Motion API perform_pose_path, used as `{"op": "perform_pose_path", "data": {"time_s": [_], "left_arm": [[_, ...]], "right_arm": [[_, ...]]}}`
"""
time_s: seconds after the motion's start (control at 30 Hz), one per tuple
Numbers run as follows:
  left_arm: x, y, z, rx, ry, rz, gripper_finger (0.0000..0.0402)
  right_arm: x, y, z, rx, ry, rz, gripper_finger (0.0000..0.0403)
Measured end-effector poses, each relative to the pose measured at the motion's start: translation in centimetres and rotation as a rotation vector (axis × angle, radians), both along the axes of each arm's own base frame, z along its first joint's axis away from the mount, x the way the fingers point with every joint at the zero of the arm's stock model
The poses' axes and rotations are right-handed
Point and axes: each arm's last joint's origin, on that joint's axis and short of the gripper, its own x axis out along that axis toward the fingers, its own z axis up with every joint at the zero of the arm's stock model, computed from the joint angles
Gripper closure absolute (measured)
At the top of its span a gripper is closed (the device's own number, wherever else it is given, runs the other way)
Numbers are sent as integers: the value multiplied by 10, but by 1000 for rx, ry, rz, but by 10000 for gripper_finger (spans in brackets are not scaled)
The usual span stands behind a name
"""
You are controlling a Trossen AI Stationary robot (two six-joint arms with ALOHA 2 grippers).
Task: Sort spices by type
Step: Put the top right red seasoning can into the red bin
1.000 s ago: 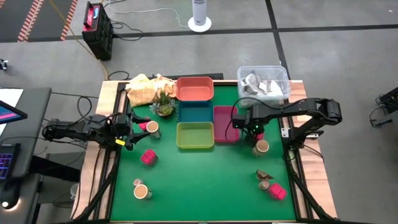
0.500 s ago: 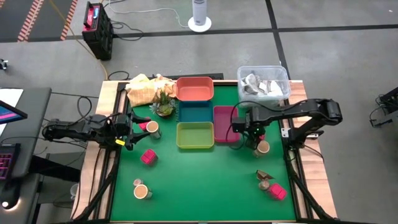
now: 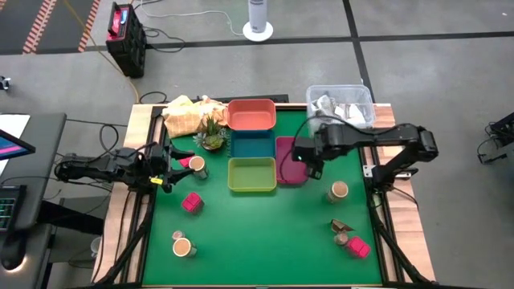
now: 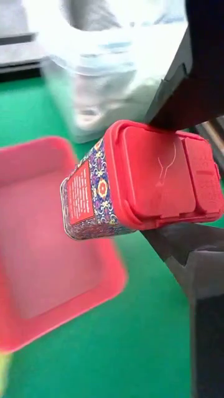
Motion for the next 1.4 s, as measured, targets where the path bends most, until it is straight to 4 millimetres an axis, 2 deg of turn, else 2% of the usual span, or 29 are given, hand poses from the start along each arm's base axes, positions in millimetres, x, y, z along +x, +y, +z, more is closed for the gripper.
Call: {"op": "perform_pose_path", "data": {"time_s": [0.13,0.27,0.43,0.57,0.87,1.07,1.27,1.4], "left_arm": [[0,0,0,-19,-1,-1,118],[0,0,-1,-27,3,-2,118],[0,-1,-3,-24,27,-52,118],[0,-2,-5,-28,46,-55,118],[0,-1,-10,25,107,-43,118],[0,1,-17,-27,192,36,118],[6,1,1,-28,229,59,118],[16,0,14,7,320,61,118]], "right_arm": [[29,-17,-5,-7,38,64,170],[59,-39,-26,-4,139,128,170],[77,-62,-53,21,248,178,170],[86,-75,-68,46,251,199,170],[91,-87,-80,117,182,191,156],[89,-94,-80,122,165,139,150],[87,-99,-80,125,160,115,112],[88,-98,-80,138,157,123,87]]}}
